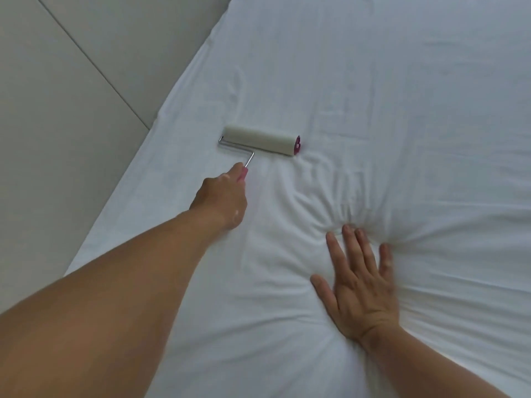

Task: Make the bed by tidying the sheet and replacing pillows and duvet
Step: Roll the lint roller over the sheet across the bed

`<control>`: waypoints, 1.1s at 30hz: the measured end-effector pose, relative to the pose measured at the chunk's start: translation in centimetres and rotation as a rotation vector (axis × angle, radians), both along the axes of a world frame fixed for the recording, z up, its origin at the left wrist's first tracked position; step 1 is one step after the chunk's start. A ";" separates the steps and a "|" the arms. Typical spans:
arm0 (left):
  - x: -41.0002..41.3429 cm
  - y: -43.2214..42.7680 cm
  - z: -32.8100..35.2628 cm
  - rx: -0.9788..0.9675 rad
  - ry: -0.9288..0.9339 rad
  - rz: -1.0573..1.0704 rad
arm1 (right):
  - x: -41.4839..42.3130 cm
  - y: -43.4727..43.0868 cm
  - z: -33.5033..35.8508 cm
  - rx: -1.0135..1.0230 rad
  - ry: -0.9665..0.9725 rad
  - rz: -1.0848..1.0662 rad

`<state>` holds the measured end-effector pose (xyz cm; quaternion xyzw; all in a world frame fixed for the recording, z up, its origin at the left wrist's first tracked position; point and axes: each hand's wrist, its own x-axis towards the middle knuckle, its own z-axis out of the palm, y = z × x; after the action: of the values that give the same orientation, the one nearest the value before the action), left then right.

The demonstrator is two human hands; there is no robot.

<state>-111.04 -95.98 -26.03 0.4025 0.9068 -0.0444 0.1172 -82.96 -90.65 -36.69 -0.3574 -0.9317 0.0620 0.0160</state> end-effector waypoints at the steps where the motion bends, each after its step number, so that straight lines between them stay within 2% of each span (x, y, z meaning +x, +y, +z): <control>1: 1.4 -3.1 0.5 -0.030 0.009 -0.013 | 0.0 0.0 0.2 -0.005 -0.008 -0.002; 4: 4.6 -10.0 0.5 -0.108 -0.012 0.015 | 0.0 -0.3 0.7 -0.021 -0.018 -0.006; 7: 3.2 -7.7 -0.5 -0.135 0.051 -0.044 | 0.1 -0.4 0.5 -0.016 -0.021 -0.013; 11: 2.0 -3.0 0.0 -0.090 0.016 0.007 | 0.0 -0.4 0.3 0.011 -0.001 -0.035; 13: 3.7 -6.3 0.6 -0.124 0.069 -0.059 | 0.0 -0.3 0.2 0.016 -0.001 -0.034; 16: 8.4 -16.1 0.8 -0.164 0.140 -0.191 | 0.2 -0.3 0.4 0.009 -0.011 -0.043; 18: 11.4 -21.7 1.4 -0.303 0.102 -0.229 | 0.1 -0.5 0.8 0.011 -0.019 -0.039; 21: 11.8 -23.8 1.5 -0.393 0.115 -0.232 | -0.1 -1.3 2.0 -0.002 -0.065 -0.050; 25: 9.2 -17.5 0.9 -0.068 -0.094 0.121 | 2.6 -5.2 4.4 -0.108 -0.071 -0.090; 28: 9.4 -16.2 1.1 0.020 -0.090 0.141 | 6.9 -10.5 5.0 -0.124 -0.110 -0.057; 30: 10.8 -19.5 1.7 -0.051 -0.046 0.043 | 8.4 -12.0 4.4 -0.085 -0.111 -0.050; 33: 14.9 -27.8 2.0 -0.318 0.064 -0.145 | 8.2 -12.1 3.3 -0.059 -0.090 -0.075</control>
<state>-96.10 -123.78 -23.99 0.4414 0.8604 -0.2082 0.1468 -74.77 -102.71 -33.43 -0.3947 -0.9153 0.0728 -0.0340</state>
